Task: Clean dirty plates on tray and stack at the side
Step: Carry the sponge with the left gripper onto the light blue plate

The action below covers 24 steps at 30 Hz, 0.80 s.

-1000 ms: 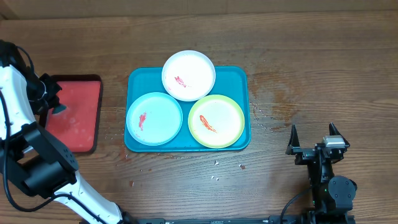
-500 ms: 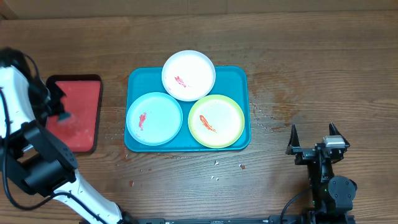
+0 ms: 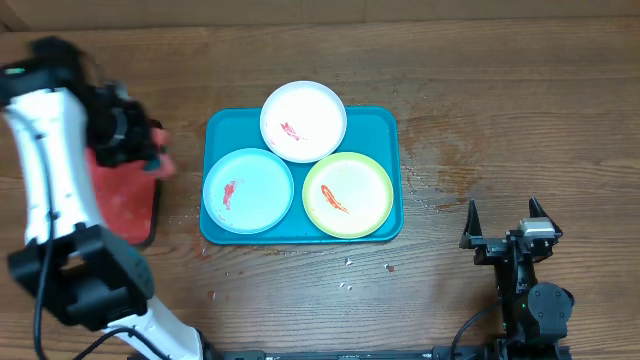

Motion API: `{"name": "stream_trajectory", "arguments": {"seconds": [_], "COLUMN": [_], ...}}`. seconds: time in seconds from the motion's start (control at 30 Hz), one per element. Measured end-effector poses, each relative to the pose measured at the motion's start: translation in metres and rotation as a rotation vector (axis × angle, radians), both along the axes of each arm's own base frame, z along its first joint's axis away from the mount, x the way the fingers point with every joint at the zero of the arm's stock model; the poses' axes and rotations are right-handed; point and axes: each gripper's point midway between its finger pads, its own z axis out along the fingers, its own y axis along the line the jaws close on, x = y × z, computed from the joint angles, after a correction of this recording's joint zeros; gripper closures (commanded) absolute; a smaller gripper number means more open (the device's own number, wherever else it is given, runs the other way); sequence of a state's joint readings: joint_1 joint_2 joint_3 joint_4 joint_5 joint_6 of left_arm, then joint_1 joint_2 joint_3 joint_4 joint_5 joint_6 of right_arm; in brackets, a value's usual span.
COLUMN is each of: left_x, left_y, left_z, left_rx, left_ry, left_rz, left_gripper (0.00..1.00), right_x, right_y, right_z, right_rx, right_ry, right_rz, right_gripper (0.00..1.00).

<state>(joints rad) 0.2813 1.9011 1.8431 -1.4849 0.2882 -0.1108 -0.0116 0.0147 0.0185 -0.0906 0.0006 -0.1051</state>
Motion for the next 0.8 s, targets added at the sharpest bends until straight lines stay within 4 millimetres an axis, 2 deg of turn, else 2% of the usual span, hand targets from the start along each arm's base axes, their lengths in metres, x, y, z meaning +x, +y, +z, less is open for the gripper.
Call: {"name": "stream_trajectory", "arguments": {"seconds": [0.23,0.4,0.5,0.67,0.73,0.8], "left_x": [-0.003,-0.008,-0.012,-0.015,-0.017,-0.019], "left_y": [-0.097,-0.135,-0.144,-0.136,-0.133,-0.132], "left_z": [-0.076,-0.115,-0.13,-0.143,-0.15,-0.157], "left_rx": [-0.02,-0.013,0.02,0.08,0.094,0.097], "left_ry": [0.024,-0.014,-0.009,0.009,0.01,0.012], "left_rz": [-0.267,-0.373,-0.372,-0.32,-0.298,-0.279], "left_gripper": [0.96,0.96,0.96,0.94,0.67,0.6], "right_x": [0.0,0.0,0.0,0.0,0.0,0.0], "right_y": [0.0,0.0,0.0,0.0,0.0,0.0], "right_z": [0.0,0.0,0.0,0.0,0.0,0.0], "right_rx": [0.0,0.0,0.0,0.0,0.0,0.0], "right_ry": [-0.001,0.0,0.0,0.0,0.0,0.0], "right_rz": [0.0,0.0,0.0,0.0,0.0,0.0], "right_gripper": [0.0,0.0,0.0,0.0,0.0,0.0]}}
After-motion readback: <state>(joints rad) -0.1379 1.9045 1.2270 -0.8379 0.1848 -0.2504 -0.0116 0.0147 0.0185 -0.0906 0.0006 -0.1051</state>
